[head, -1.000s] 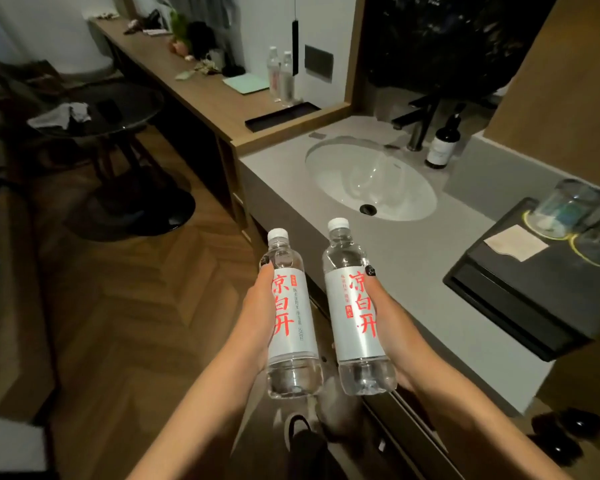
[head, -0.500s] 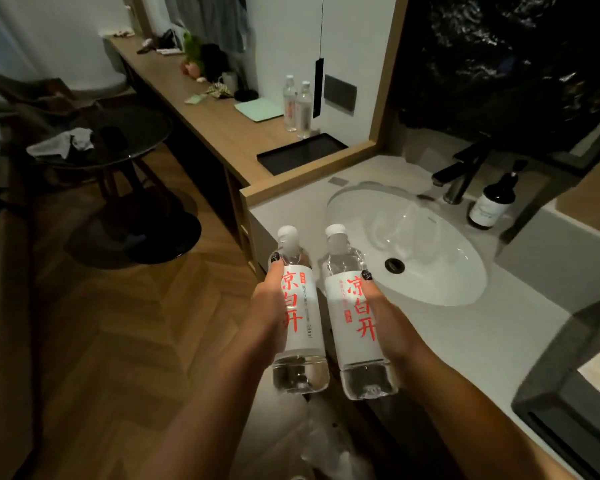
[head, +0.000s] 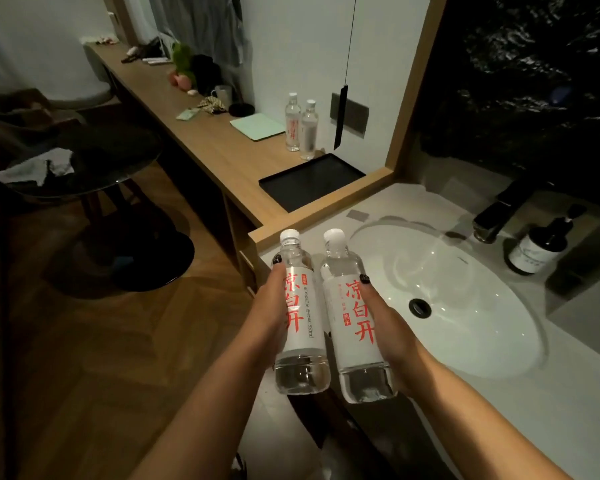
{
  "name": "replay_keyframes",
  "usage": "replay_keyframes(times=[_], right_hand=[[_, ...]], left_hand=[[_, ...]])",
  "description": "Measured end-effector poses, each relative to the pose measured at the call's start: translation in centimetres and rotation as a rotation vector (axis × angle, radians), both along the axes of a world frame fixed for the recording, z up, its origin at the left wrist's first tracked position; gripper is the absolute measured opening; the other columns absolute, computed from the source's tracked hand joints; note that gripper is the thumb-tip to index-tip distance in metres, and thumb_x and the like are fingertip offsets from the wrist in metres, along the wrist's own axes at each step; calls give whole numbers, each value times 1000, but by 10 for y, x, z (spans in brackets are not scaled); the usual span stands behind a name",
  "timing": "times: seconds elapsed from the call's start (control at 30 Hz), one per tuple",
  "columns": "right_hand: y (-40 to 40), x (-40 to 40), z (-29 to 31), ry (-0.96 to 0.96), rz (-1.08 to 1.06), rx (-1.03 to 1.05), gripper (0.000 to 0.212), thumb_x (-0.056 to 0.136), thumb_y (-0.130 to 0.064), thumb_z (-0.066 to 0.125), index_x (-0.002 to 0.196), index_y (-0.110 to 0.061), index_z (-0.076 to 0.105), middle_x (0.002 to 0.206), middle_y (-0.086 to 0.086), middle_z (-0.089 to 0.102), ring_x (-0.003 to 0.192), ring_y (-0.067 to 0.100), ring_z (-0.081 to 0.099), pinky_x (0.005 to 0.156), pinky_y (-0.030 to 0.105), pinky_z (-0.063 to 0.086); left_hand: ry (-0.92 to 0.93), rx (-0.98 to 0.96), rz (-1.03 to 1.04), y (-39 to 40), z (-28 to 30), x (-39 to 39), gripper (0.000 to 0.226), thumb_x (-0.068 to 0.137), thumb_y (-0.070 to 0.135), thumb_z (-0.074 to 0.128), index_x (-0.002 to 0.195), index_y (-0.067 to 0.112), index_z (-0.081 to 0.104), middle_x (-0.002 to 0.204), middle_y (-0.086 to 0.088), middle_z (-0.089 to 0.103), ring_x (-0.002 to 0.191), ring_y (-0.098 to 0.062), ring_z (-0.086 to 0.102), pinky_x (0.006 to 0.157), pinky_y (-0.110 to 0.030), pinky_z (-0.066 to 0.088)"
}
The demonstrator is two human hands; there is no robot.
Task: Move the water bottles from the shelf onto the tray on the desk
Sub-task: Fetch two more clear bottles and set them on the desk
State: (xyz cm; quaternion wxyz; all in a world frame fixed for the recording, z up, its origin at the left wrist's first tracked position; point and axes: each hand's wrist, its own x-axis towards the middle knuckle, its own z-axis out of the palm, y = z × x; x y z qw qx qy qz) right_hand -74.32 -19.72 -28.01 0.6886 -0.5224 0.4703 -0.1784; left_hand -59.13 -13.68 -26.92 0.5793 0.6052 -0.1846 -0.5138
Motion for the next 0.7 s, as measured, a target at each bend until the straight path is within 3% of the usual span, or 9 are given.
replay_keyframes(times=[0.23, 0.47, 0.7], right_hand=[[-37, 97, 1, 9, -111, 35, 41, 93, -56, 33, 100, -28, 61, 95, 5, 70, 88, 23, 67, 77, 36, 53], [-76, 194, -3, -32, -207, 82, 44, 90, -58, 38, 97, -22, 61, 91, 10, 70, 85, 29, 67, 85, 44, 52], [-130, 259, -6, -34, -230, 109, 43, 90, -58, 39, 96, -21, 59, 83, 8, 69, 73, 24, 68, 63, 31, 55]], left_hand=[[8, 67, -36, -51, 3, 103, 43, 95, 54, 38, 96, 14, 55, 71, -6, 60, 56, -17, 58, 53, -26, 51], [-61, 96, -107, -96, 0, 206, 50, 95, 56, 32, 97, 12, 54, 73, -9, 59, 59, -19, 59, 60, -29, 52], [60, 128, -101, -146, -9, 279, 52, 92, 60, 37, 100, 12, 55, 74, -9, 60, 70, -26, 60, 85, -44, 53]])
